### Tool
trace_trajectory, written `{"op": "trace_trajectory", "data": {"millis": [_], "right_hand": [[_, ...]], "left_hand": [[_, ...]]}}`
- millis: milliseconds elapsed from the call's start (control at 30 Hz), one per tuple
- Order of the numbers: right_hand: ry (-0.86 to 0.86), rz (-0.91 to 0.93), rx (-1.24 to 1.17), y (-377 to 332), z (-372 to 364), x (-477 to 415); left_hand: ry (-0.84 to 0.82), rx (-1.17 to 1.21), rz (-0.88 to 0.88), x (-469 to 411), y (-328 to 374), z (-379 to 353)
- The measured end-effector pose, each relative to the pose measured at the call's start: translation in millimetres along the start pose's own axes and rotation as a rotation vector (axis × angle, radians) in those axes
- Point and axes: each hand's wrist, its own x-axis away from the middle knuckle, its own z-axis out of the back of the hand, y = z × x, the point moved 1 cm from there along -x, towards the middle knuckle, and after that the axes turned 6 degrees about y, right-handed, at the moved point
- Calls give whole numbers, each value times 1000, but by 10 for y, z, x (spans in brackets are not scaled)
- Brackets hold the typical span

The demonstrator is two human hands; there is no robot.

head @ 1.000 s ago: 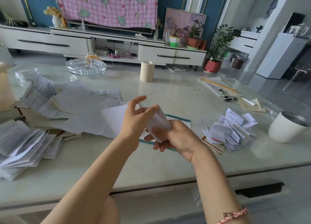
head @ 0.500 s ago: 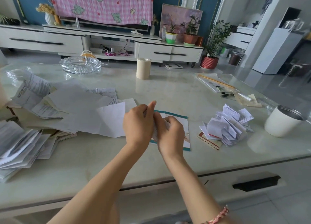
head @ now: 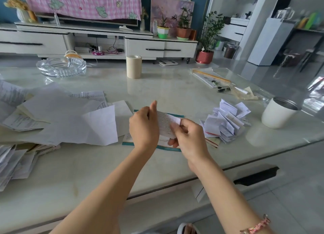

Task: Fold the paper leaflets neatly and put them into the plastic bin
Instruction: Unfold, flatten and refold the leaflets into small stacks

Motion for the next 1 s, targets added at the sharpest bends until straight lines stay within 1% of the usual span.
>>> {"op": "trace_trajectory", "data": {"millis": [67, 133, 200, 267, 333, 400, 467, 567, 633, 700, 767, 833, 867, 933, 1000], "right_hand": [[125, 9, 44, 58, 179, -123], [274, -45, -8, 98, 386, -302], [370, -89, -58, 109, 569, -490], [380, -82, 25, 112, 703, -698], [343, -59, 161, 107, 729, -919], [306, -23, 309, 105, 688, -1140], [289, -27, 424, 115, 626, -1370], [283, -78, 559, 137, 525, -1614], [324, -93, 667, 157, 480, -1660], [429, -42, 732, 140, 483, -1612], [524, 27, 654, 100, 503, -1499], [561, 60, 511, 50, 498, -1357], [549, 77, 459, 31, 480, -1301], [455, 98, 415, 5, 383, -1198], [337, 99, 412, -59, 245, -1101]], "left_hand": [[-99, -25, -47, 43, -8, -64], [-206, -55, -58, 78, -9, -113], [-278, -148, -69, 112, -32, -148], [-348, -296, -129, 124, -55, -213], [-445, -395, -208, 126, -76, -268], [-587, -487, -305, 130, -121, -302], [-708, -605, -378, 128, -170, -299], [-778, -711, -382, 97, -230, -253], [-775, -718, -364, 59, -236, -205], [-757, -688, -339, 7, -222, -140], [-721, -630, -294, -58, -227, -60], [-641, -541, -249, -135, -263, 18], [-572, -482, -228, -175, -278, 39], [-366, -416, -199, -251, -298, 95], [-154, -472, -179, -303, -325, 136]]}}
